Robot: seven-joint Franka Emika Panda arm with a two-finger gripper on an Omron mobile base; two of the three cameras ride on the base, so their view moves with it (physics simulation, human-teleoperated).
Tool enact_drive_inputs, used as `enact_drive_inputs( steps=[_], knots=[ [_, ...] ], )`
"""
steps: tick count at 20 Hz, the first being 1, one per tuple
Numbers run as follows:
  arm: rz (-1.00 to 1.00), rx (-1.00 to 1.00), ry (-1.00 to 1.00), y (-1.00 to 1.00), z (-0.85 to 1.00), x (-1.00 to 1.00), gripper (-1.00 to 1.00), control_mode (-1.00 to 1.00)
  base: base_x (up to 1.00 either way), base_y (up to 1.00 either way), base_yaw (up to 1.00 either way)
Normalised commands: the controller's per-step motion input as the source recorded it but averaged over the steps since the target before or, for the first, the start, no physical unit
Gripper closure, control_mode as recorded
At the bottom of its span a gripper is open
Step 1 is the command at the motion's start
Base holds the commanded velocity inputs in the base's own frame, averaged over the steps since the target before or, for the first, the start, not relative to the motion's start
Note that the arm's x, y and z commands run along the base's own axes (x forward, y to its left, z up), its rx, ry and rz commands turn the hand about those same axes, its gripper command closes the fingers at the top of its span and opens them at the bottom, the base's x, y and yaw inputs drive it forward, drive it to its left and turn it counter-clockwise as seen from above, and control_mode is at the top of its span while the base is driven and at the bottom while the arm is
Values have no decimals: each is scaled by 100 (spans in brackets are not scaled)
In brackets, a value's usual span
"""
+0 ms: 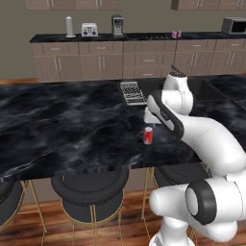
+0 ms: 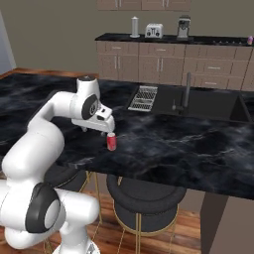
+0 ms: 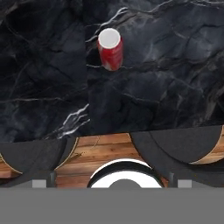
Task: Four empty soda cans are scattered around the kitchen. Gather all the cans and cluster them next to the stove for recycling.
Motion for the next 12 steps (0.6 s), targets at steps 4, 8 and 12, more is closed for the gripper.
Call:
enact_drive_inputs(
  steps=[4,8,12],
  knots=[
    [2,1,6,0,-18,31,-100,-100,0,0,0],
    [0,0,2,0,-15,29,-100,-100,0,0,0],
    [0,-1,0,-2,-13,26,-100,-100,0,0,0]
  ],
)
